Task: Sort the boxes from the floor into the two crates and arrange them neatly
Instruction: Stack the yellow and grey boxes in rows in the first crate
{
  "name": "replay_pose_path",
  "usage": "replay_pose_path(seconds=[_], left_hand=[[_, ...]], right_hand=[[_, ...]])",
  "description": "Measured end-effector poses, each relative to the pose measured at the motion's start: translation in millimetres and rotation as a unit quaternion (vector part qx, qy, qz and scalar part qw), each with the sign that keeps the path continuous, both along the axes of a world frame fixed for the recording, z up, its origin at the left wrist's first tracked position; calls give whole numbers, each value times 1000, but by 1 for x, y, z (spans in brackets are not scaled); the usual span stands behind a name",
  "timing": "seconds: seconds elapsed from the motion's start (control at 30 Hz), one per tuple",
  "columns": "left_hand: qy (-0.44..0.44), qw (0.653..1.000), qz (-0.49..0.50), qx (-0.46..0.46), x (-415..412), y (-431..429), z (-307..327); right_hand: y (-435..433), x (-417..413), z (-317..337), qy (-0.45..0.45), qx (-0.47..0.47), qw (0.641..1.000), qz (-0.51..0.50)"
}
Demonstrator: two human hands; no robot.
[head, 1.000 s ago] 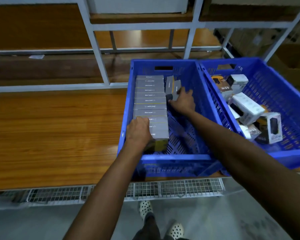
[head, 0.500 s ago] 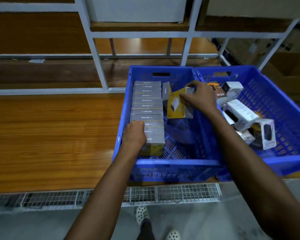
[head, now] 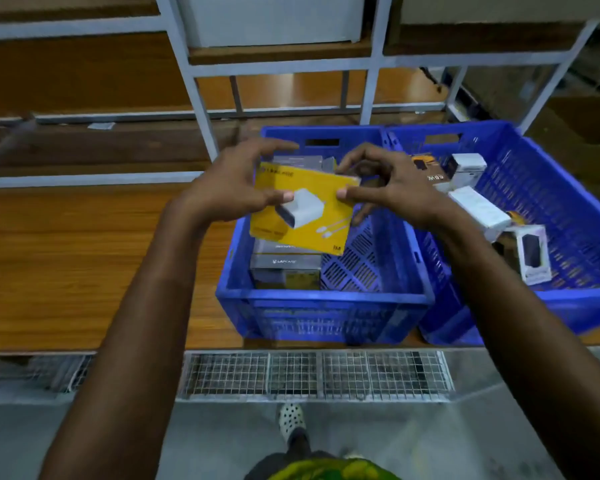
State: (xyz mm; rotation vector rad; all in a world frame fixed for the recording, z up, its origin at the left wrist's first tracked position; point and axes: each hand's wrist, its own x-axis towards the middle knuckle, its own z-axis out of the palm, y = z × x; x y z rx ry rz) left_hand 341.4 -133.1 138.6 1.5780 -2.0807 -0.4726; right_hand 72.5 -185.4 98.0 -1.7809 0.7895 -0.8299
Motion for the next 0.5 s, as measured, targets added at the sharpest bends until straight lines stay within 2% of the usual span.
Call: replay_pose_path(seconds=[0.1, 0.2, 0.33, 0.43, 0.5], left_hand=[[-51, 997, 32, 49, -4, 8, -18], [-115, 987, 46, 98, -5, 16, -51], [-209, 969, 42, 121, -11, 10, -100], [-292, 947, 30, 134, -17, 3, -125], [-306, 940, 19, 147, -22, -1, -133]], right_hand=[[4, 13, -34, 48, 11, 998, 39], [4, 27, -70, 137, -68, 985, 82], [-1, 44, -98, 305, -189, 926, 121], [-4, 61, -106, 400, -223, 875, 155], [-7, 65, -109, 426, -227, 861, 161]])
